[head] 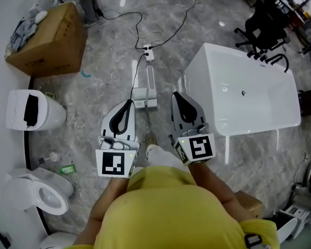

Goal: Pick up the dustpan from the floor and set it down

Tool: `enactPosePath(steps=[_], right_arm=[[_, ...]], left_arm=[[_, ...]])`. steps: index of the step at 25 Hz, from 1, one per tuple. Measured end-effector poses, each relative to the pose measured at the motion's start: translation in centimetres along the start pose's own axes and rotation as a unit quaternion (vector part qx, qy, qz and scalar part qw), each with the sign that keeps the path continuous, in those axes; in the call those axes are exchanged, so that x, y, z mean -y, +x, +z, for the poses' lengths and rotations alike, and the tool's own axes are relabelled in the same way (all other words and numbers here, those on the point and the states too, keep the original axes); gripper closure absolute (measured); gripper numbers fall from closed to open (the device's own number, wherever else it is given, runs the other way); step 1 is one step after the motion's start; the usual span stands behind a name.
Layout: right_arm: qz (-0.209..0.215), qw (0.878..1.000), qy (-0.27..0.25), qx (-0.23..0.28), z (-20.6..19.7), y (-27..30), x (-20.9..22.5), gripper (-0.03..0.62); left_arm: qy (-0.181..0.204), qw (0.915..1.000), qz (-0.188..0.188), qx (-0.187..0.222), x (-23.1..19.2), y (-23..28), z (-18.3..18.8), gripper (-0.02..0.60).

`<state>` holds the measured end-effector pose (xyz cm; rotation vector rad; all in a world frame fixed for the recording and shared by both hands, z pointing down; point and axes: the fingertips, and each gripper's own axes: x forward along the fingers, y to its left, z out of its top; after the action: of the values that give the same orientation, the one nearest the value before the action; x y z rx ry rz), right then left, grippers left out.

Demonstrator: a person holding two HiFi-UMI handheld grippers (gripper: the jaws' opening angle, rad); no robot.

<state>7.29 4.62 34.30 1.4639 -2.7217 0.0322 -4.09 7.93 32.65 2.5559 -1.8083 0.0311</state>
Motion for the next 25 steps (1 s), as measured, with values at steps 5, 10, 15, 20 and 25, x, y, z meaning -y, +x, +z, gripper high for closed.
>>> enactPosePath(steps=[5,10,15,20,25], right_arm=[[0.024,0.999,0.003,-0.021,-1.4,3.6,1.9,0.582],[0.039,0.998,0.011,-0.041,-3.3,5.8,2.5,0.579],[0.055,0.995,0.032,-0.083,-6.5,7.5,2.7,0.544],[0.075,0.984,0.086,-0.134,-9.9,9.5,2.6,0.471],[0.090,0.969,0.140,-0.185,-13.0,12.2,2.3,0.415]], left_arm=[[-0.004,0.9999,0.011,-0.009,-1.2,4.1,-0.3,0.578],[-0.008,0.9994,0.025,-0.021,-2.2,5.5,-1.5,0.578],[-0.012,0.9987,0.034,-0.037,-3.0,5.8,-2.5,0.578],[-0.018,0.9978,0.038,-0.052,-4.2,6.7,-3.1,0.578],[-0.021,0.9977,0.026,-0.059,-6.1,8.8,-3.3,0.578]])
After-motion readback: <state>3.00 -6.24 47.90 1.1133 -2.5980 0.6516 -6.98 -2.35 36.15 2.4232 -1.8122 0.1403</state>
